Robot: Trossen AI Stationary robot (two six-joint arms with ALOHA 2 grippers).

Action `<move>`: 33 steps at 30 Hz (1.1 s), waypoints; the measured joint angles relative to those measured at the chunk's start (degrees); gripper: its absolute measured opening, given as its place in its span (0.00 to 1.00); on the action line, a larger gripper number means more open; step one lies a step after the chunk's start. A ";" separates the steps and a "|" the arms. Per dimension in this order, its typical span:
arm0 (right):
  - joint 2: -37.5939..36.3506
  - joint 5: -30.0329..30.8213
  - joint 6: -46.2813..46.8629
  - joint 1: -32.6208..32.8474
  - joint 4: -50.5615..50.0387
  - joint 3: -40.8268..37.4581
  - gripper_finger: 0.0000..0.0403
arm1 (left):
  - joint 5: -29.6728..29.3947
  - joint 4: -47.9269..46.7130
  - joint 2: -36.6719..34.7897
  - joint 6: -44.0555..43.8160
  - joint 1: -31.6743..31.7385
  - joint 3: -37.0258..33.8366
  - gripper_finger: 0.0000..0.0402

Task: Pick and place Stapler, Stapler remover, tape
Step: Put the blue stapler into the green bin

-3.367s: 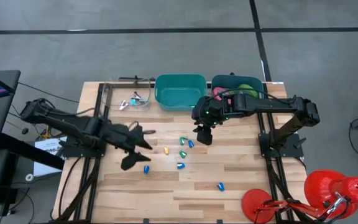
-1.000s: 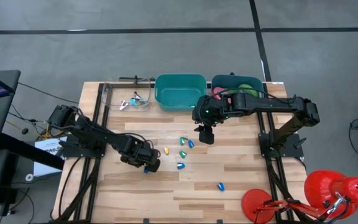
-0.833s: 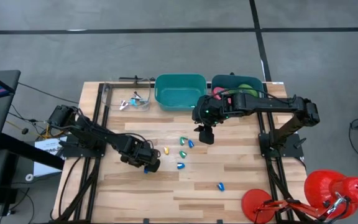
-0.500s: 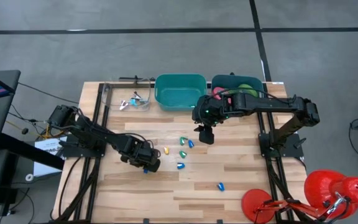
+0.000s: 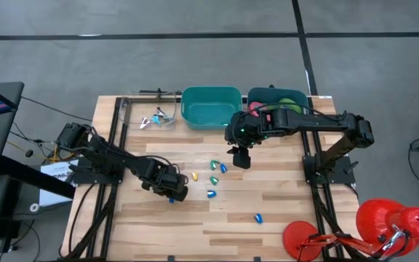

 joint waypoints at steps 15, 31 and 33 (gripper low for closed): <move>0.00 0.00 -0.01 0.00 0.07 0.00 0.38 | -0.71 0.64 -3.13 0.01 0.00 0.00 0.22; 0.00 0.00 -1.49 0.00 -0.05 0.00 0.38 | 0.02 2.16 -17.13 -6.23 -0.35 0.15 0.14; 0.00 0.02 -1.79 -0.01 -0.07 0.00 0.38 | 0.01 2.12 -17.22 -6.60 -0.76 1.13 0.09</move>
